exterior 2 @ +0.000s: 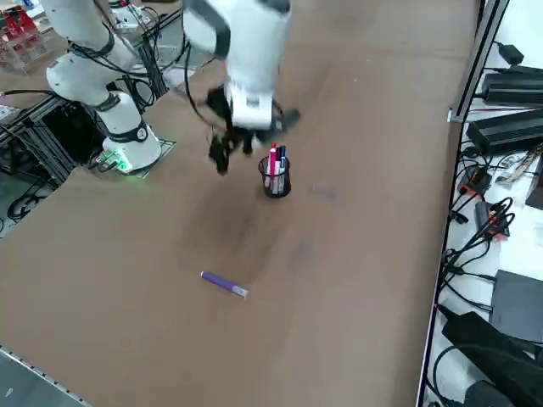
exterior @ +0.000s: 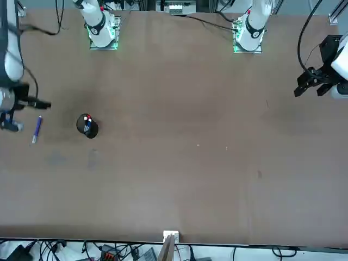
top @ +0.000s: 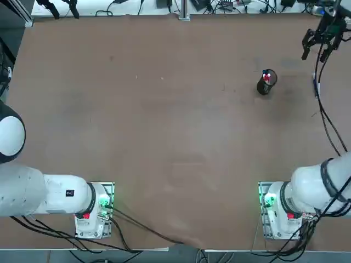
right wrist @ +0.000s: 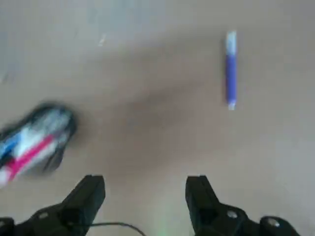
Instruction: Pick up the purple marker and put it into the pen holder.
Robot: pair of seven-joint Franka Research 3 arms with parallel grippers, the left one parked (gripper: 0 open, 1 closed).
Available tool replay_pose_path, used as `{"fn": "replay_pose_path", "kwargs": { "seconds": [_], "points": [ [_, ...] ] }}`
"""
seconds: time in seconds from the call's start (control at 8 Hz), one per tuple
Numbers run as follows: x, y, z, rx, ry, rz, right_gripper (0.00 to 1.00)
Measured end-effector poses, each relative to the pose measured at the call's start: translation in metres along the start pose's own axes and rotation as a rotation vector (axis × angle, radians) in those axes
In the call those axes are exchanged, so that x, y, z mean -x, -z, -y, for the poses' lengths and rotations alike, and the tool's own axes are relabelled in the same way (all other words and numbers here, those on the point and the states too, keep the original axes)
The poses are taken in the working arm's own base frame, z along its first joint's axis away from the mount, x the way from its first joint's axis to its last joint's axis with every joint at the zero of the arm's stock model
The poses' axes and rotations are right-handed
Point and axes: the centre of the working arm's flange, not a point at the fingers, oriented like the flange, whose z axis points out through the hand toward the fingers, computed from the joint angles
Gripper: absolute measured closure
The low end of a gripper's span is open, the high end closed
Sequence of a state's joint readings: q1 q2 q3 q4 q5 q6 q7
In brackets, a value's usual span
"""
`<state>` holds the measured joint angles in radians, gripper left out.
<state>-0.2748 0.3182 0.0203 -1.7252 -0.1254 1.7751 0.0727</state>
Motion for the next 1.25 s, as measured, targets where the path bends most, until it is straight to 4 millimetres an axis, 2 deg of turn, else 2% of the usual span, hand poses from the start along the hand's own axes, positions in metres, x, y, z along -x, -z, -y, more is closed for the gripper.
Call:
{"fn": "replay_pose_path", "kwargs": {
  "seconds": [0.12,0.38,0.5,0.75,0.88,1.0,1.25],
  "points": [
    [-0.023,-0.023,-0.021,-0.014,-0.009,-0.065,0.00],
    [-0.057,-0.069,-0.064,-0.030,0.028,-0.170,0.00],
    [-0.067,-0.095,-0.090,-0.034,0.049,-0.200,0.00],
    [-0.076,-0.149,-0.143,-0.041,0.079,-0.226,0.00],
    [-0.078,-0.168,-0.156,-0.045,0.078,-0.236,0.00],
    [-0.080,-0.179,-0.159,-0.047,0.073,-0.248,0.00],
    [-0.084,-0.190,-0.153,-0.056,0.075,-0.271,0.00]
  ]
}}
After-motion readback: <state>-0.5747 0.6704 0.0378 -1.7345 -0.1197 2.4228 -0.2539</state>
